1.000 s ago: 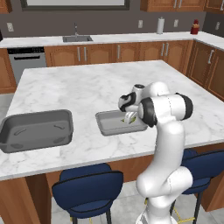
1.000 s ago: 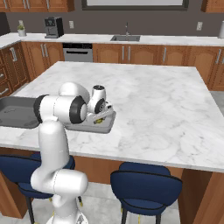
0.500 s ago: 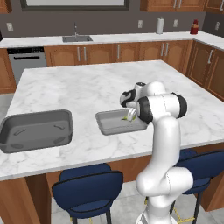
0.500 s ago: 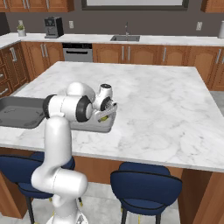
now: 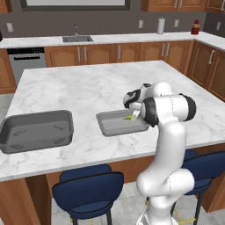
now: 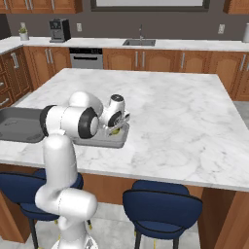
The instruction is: Place the cold items (banana and pear) from the fridge in one tupperware on the dining counter. Place the warm items (hot dog and kebab skewer) in the stove area in another tupperware.
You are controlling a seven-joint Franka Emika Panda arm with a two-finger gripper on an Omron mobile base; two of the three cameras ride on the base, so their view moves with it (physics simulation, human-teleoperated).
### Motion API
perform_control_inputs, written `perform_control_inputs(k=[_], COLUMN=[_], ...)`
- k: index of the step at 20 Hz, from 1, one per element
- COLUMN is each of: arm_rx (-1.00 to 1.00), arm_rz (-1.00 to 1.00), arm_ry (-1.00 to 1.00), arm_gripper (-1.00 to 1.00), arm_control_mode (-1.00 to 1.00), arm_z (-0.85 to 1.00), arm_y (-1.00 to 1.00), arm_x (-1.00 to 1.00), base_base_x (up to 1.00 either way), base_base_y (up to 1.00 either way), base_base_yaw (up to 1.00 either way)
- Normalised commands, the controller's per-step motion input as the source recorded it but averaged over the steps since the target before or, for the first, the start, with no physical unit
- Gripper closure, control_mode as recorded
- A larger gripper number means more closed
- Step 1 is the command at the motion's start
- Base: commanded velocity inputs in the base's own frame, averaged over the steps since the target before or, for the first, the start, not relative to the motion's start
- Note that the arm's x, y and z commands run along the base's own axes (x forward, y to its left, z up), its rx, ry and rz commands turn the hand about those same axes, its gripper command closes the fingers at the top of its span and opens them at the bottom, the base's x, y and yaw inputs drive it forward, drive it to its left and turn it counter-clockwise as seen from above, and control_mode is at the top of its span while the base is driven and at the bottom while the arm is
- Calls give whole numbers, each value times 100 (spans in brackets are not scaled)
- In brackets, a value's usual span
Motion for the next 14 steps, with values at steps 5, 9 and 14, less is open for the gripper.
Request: perform_control_inputs(k=[5, 9, 14], arm_rx=[0, -1, -10], arm_rz=[0, 5, 8], arm_ry=[-18, -6, -3], arm_gripper=[-100, -100, -100], arm_control_mode=[-100, -100, -100], arm_z=[75, 100, 100], arm_y=[0, 0, 0], arm_x=[-79, -97, -97], base_base_x=[0, 0, 0], base_base_y=[0, 0, 0], base_base_yaw=[0, 0, 0])
